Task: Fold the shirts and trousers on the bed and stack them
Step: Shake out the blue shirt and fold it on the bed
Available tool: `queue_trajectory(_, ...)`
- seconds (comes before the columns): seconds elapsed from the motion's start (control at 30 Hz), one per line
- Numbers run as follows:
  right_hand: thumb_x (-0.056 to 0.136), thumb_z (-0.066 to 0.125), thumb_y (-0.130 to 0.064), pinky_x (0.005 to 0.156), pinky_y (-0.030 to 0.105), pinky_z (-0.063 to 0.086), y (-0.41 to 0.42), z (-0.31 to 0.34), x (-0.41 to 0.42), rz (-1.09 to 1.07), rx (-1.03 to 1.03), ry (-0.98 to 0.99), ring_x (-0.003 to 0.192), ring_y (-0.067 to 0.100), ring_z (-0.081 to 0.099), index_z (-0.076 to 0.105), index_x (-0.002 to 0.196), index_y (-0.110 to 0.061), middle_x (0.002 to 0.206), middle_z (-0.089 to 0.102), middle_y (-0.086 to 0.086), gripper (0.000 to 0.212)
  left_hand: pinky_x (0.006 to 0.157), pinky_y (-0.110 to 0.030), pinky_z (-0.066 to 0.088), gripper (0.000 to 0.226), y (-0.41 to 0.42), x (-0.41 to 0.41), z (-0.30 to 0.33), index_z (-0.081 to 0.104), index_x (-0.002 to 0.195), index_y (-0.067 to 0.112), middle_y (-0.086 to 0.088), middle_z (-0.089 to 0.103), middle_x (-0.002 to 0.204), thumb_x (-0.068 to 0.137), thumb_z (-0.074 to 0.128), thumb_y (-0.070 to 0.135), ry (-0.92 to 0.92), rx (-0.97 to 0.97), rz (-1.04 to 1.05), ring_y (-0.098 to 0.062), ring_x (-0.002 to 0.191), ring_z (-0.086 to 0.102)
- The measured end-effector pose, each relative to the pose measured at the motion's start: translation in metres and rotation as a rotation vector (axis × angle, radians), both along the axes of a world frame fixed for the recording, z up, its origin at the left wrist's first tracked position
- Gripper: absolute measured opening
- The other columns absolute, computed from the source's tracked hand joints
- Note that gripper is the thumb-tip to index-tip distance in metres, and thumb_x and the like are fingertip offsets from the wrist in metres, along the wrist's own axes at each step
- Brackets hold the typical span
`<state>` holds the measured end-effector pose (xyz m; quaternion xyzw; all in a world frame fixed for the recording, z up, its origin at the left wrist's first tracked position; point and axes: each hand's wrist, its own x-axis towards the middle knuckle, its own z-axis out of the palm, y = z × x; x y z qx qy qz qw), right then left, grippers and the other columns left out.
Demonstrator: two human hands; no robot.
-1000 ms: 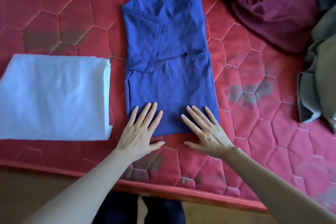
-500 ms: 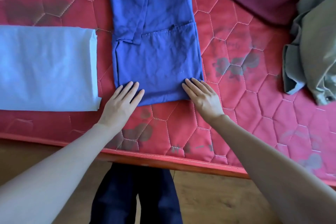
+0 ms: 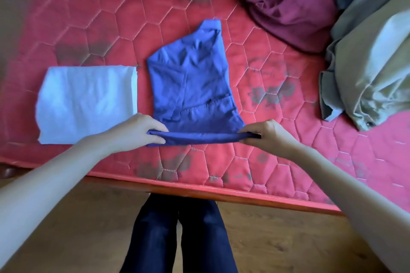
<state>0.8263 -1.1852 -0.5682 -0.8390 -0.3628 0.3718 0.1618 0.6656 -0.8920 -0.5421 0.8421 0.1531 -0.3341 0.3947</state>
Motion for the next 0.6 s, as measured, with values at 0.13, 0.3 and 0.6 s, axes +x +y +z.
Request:
queue_trajectory(0.13, 0.083, 0.072, -0.016, 0.060, 0.021, 0.039, 0.015, 0.024, 0.030, -0.134, 0.073, 0.018, 0.060, 0.004, 0.048, 0.070, 0.085, -0.024, 0.060, 0.056, -0.016, 0.009, 0.062, -0.018, 0.037, 0.014, 0.038, 0.025, 0.005, 0.070, 0.075, 0.026, 0.001, 0.063, 0.069, 0.083, 0.074, 0.015, -0.156, -0.061, 0.086, -0.005, 0.064, 0.048)
queue_trajectory(0.3, 0.082, 0.074, -0.019, 0.069, 0.039, 0.042, 0.071, 0.001, 0.087, -0.259, 0.134, -0.062, 0.068, 0.017, 0.045, 0.069, 0.086, -0.008, 0.076, 0.062, 0.017, 0.013, 0.063, -0.015, 0.038, 0.016, 0.082, 0.087, -0.025, 0.070, 0.076, 0.029, 0.014, 0.067, 0.069, 0.079, 0.077, 0.015, -0.292, 0.024, 0.161, 0.001, 0.064, 0.052)
queue_trajectory(0.6, 0.076, 0.079, -0.018, 0.066, 0.026, 0.045, 0.186, -0.089, 0.184, -0.400, 0.199, -0.079, 0.074, 0.012, 0.053, 0.071, 0.088, -0.017, 0.076, 0.061, -0.002, 0.014, 0.085, -0.030, 0.052, 0.012, 0.151, 0.163, -0.123, 0.073, 0.089, 0.016, -0.001, 0.075, 0.089, 0.081, 0.075, 0.008, -0.259, 0.055, 0.427, -0.018, 0.091, 0.069)
